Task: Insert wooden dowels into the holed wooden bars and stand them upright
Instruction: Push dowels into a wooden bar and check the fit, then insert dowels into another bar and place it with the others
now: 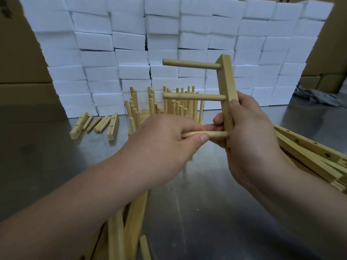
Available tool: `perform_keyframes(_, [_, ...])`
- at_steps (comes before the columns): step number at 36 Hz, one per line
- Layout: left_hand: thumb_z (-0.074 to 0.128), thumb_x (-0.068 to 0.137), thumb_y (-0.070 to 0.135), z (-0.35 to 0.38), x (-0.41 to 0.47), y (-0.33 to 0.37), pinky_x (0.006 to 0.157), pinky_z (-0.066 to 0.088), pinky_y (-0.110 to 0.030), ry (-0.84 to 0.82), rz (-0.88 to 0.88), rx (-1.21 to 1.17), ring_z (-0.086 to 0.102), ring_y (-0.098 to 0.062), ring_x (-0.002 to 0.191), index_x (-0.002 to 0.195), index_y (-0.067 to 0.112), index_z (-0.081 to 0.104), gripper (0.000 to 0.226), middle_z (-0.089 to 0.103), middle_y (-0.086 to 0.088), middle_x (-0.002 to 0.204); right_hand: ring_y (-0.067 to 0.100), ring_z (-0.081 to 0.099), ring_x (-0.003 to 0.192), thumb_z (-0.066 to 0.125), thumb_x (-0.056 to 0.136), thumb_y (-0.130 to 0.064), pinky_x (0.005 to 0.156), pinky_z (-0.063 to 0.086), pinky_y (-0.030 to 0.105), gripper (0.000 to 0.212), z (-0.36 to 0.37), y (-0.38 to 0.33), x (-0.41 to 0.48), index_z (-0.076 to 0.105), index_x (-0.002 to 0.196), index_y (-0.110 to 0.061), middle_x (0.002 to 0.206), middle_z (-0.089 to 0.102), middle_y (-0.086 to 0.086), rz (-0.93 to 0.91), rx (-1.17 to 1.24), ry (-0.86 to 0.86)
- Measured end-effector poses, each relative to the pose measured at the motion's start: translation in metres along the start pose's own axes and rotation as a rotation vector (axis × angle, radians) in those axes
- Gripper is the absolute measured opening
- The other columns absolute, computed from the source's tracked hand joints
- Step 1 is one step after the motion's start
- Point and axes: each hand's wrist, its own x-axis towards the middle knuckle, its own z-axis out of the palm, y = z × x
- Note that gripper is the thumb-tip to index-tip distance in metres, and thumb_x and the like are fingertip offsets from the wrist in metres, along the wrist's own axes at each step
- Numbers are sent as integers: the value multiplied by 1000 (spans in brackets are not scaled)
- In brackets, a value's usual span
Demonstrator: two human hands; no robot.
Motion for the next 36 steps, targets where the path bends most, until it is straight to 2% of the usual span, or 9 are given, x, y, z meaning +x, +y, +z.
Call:
perform_keyframes(4, [55, 78, 45, 0, 1, -1, 47, 42, -10, -13, -115, -69, 53, 12, 77, 58, 48, 60, 20, 60, 30, 76, 9, 57, 46, 33, 100, -18, 47, 49, 20, 25, -1, 4, -2, 54, 104, -31, 58, 49, -1, -4, -11, 5])
perform_keyframes(7, [58, 77, 45, 0, 4, -3, 48, 43, -19, -29, -184, -138, 58, 5, 64, 63, 40, 67, 17, 63, 20, 64, 9, 58, 47, 34, 99, -18, 45, 47, 18, 25, -1, 5, -3, 53, 96, -34, 57, 51, -1, -33, -22, 16])
perform_keyframes(10, [58, 80, 42, -4, 5, -4, 52, 32, -22, -54, -218, -202, 48, 13, 45, 71, 34, 69, 17, 51, 26, 42, 9, 62, 51, 39, 98, -20, 45, 47, 17, 15, 0, 4, -2, 51, 96, -30, 52, 54, -7, -53, -49, 12])
perform_keyframes(13, [55, 77, 49, -9, 5, -1, 45, 37, -23, -18, -206, -146, 53, 12, 57, 74, 40, 68, 16, 60, 25, 58, 10, 63, 54, 47, 95, -18, 49, 50, 19, 7, 1, 3, 3, 50, 100, -15, 50, 56, -9, -25, -31, -2])
perform_keyframes(15, [46, 69, 58, -10, 6, 2, 47, 41, -19, 14, -191, -29, 56, 1, 71, 80, 43, 65, 27, 60, 18, 73, 11, 63, 52, 49, 94, -16, 50, 50, 20, 8, 0, 4, 5, 51, 94, -8, 52, 58, -6, 13, 4, 1])
perform_keyframes(19, [35, 64, 65, -15, 8, 4, 54, 36, -24, 111, -160, 90, 52, 1, 68, 106, 46, 49, 47, 53, 18, 77, 13, 66, 54, 45, 96, -17, 48, 52, 22, 16, -7, 3, 12, 54, 88, -7, 56, 65, -2, 72, 35, 80])
perform_keyframes(25, [34, 70, 61, -20, 10, -4, 56, 37, -23, 149, -206, 106, 54, 0, 71, 100, 43, 50, 38, 57, 16, 79, 9, 62, 49, 39, 91, -13, 52, 47, 26, 33, -30, 4, 39, 56, 62, -15, 50, 63, -3, 264, -159, 223])
perform_keyframes(29, [32, 71, 61, -13, 8, -4, 58, 44, -25, 72, -208, 170, 52, 0, 67, 90, 44, 49, 31, 56, 14, 74, 13, 42, 47, 51, 86, -13, 44, 33, 24, 20, -44, 19, 47, 51, 65, -14, 50, 46, -1, 399, -326, 226])
perform_keyframes(36, [30, 71, 62, -8, 9, -10, 66, 47, -24, 3, -217, 248, 52, 0, 70, 89, 39, 57, 40, 59, 13, 74, 16, 42, 48, 50, 88, -6, 41, 42, 23, 12, -42, 29, 41, 59, 83, 1, 59, 47, 7, 483, -546, 67])
